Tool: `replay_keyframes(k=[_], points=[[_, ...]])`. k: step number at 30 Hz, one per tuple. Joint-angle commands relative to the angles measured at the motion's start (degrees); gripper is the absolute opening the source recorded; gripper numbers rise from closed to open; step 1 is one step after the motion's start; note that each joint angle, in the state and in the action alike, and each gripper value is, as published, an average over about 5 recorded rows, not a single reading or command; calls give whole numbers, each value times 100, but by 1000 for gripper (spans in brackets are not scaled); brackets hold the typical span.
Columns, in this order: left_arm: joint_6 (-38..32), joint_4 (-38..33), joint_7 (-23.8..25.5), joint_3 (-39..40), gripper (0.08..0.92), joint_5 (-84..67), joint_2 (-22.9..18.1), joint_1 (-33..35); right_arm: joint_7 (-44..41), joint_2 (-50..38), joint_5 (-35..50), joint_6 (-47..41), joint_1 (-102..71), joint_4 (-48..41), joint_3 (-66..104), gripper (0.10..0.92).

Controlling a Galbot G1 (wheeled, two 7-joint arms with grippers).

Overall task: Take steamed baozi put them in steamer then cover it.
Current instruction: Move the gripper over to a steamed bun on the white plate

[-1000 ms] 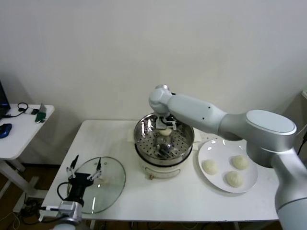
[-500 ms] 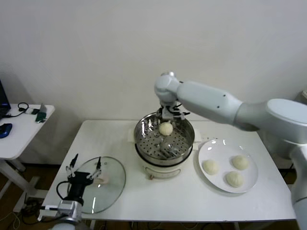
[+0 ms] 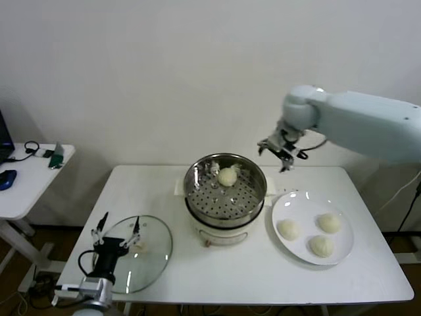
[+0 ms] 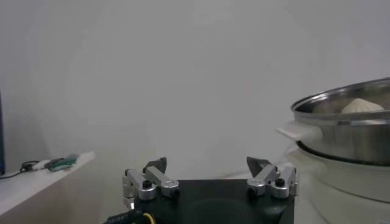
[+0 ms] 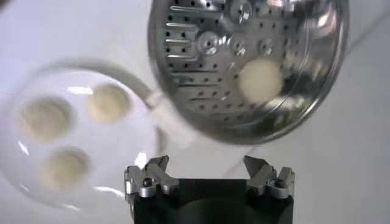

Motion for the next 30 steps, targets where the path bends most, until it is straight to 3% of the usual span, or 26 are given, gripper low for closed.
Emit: replay_keyframes(k=[1, 14, 30], points=[[3, -28, 2, 6, 823, 2, 2, 30, 94, -1315, 854, -1232, -716, 374, -213, 823], [-48, -8, 2, -108, 823, -2, 20, 150, 226, -790, 90, -1024, -3084, -496, 1465, 823], [-89, 87, 8, -143, 823, -1, -2, 189, 246, 269, -132, -813, -3670, -1653, 2257, 823]])
